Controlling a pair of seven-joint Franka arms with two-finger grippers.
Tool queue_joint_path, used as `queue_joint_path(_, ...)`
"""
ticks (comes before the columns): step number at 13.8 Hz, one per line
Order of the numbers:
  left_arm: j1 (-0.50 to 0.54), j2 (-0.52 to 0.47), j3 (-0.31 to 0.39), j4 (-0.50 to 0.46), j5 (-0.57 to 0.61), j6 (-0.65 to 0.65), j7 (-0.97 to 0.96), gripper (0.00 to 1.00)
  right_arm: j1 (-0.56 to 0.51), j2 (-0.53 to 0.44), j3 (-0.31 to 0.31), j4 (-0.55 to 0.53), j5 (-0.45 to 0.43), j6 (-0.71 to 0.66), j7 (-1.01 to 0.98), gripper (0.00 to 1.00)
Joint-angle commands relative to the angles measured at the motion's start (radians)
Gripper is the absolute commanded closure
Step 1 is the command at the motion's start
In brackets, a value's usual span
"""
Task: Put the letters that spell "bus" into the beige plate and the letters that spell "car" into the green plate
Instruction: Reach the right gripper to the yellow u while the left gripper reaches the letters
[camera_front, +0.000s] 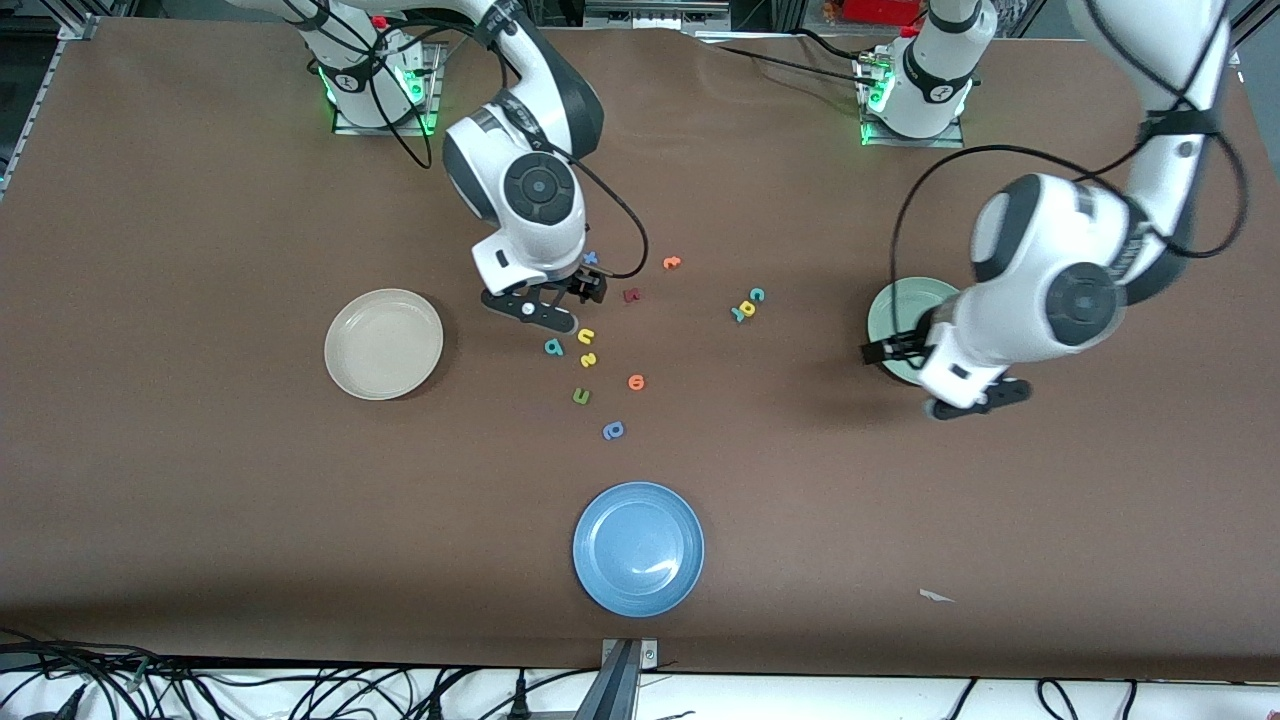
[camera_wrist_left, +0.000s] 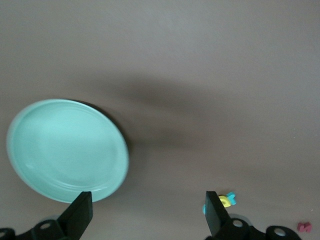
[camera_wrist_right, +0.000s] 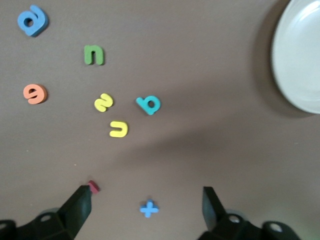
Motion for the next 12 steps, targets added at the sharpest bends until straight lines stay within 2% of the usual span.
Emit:
queue_joint_path(1,-0.007,-0.032,-0.063,-0.111,-0.016,0.101,-0.053,0.01,0.024,0.022,-0.012,-0.057,0.014,0.149,0.057,0.04)
queue_joint_path(3,-0.008,-0.031,-0.120,-0.161,-0.016,0.187,-0.129,0.01,0.044,0.065,-0.013,-0.054,0.007,0.244,0.125,0.04)
queue_joint_path(6,-0.011,-0.031,-0.192,-0.264,-0.015,0.347,-0.208,0.01,0.032,0.110,-0.018,-0.045,0.003,0.280,0.116,0.01)
queue_joint_path(9,-0.054,-0.025,-0.198,-0.336,0.008,0.449,-0.210,0.01,0.025,0.153,-0.018,-0.041,0.010,0.325,0.124,0.02)
queue_joint_path(10,-0.066,-0.016,-0.198,-0.352,0.028,0.479,-0.210,0.01,0.024,0.160,-0.018,-0.044,0.014,0.368,0.130,0.10)
queue_joint_path(11,-0.083,0.001,-0.198,-0.355,0.042,0.491,-0.211,0.01,0.022,0.165,-0.018,-0.043,0.014,0.382,0.133,0.24)
queue_joint_path(12,-0.088,0.017,-0.198,-0.353,0.044,0.496,-0.211,0.01,0.024,0.176,-0.018,-0.043,0.014,0.383,0.133,0.29)
